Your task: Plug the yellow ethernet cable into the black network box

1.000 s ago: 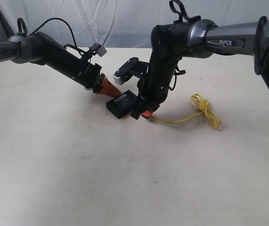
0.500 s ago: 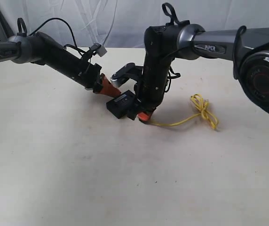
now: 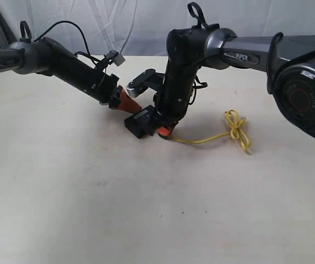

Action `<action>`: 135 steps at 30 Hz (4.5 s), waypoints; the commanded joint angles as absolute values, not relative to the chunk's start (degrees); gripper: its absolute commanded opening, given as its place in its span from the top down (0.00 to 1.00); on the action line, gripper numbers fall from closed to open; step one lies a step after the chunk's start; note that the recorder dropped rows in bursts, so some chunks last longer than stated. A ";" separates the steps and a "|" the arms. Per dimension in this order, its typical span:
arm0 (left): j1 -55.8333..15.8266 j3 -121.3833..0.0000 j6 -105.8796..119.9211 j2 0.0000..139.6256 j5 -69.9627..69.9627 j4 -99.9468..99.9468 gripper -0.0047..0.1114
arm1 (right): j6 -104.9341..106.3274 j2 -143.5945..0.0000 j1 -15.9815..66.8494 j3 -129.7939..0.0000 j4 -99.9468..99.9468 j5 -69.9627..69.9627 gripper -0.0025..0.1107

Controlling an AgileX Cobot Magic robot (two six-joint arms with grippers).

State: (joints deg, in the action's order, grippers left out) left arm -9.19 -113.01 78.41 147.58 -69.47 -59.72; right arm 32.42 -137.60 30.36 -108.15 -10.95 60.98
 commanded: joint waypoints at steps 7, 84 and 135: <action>-9.18 -112.94 78.38 147.65 -69.96 -61.24 0.96 | 32.48 -138.83 30.34 -110.05 -15.06 63.50 0.99; -9.18 -112.94 78.55 147.65 -69.96 -61.97 0.96 | 30.47 -140.89 28.15 -114.55 -14.22 64.52 0.99; -9.67 -112.94 78.47 147.65 -69.96 -62.56 0.96 | 27.54 -142.53 28.15 -118.00 -17.44 67.46 0.99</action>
State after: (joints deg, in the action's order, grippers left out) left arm -9.05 -113.01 78.42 147.58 -67.65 -61.40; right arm 27.24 -142.35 28.19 -117.51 -16.72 69.23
